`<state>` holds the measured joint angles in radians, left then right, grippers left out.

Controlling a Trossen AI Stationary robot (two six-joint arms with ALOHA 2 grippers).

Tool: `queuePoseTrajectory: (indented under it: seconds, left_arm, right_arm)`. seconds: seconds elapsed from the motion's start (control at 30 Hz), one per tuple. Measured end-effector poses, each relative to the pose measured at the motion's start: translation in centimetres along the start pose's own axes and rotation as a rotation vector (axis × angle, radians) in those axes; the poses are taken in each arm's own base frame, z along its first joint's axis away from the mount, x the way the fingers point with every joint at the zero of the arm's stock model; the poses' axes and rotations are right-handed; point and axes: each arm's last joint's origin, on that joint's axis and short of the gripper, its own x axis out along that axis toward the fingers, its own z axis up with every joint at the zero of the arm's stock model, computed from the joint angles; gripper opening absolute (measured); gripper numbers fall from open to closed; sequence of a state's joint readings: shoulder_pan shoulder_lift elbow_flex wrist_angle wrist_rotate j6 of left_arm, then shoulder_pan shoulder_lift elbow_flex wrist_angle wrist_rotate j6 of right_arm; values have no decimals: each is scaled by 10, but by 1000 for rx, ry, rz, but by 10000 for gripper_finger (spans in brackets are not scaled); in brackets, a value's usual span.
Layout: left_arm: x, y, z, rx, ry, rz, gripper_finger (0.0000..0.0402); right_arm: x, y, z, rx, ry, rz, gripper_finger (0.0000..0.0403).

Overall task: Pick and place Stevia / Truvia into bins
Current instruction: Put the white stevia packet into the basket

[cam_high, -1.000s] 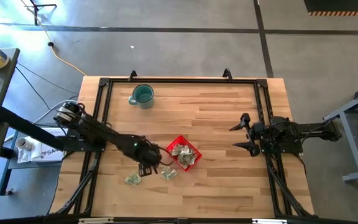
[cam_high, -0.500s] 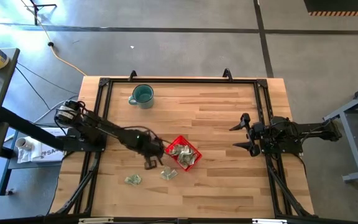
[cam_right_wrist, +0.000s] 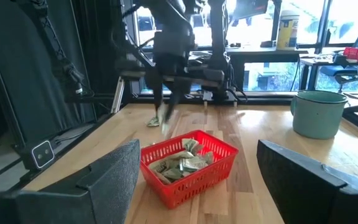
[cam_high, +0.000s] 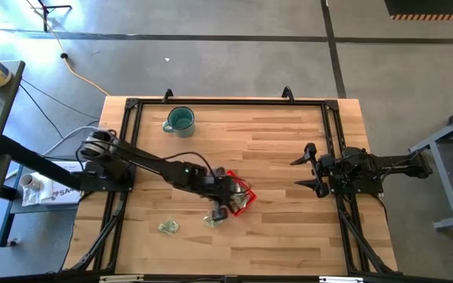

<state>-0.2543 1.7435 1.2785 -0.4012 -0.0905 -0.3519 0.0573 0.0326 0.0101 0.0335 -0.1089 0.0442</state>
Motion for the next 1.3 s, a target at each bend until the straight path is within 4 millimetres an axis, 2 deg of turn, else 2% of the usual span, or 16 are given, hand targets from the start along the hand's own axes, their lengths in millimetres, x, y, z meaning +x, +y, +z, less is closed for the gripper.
queuePoseTrajectory:
  seconds: [0.17,0.3,0.4,0.47,0.53,0.67,0.77,0.97,1.1,1.23,1.3]
  left_arm:
    - [12,2,-2,-98,8,88,209]
    - [-9,-6,5,-175,66,56,300]
    - [-24,-16,-11,-200,222,50,331]
    - [-21,-24,-27,-218,314,77,332]
    - [-16,-29,-44,-310,390,114,319]
    - [-1,-27,-62,-596,367,168,275]
    - [8,-29,-61,-728,258,113,244]
    - [26,-28,-79,-761,321,189,206]
    - [45,-34,-90,-755,342,202,204]
    - [55,-38,-95,-754,345,199,207]
    - [56,-37,-97,-746,359,220,193]
  right_arm:
    - [1,0,-1,1,10,-2,312]
    - [1,0,-2,2,20,-2,312]
    - [1,0,-2,2,21,-2,312]
    - [1,0,-2,2,21,-3,312]
    - [1,0,-2,2,20,-2,312]
    - [1,0,-2,2,20,-2,312]
    - [2,0,-2,3,26,-3,312]
    - [2,0,-2,3,30,-3,312]
    - [2,0,-3,4,32,-3,312]
    - [2,0,-3,4,31,-3,312]
    - [2,0,-3,4,31,-2,312]
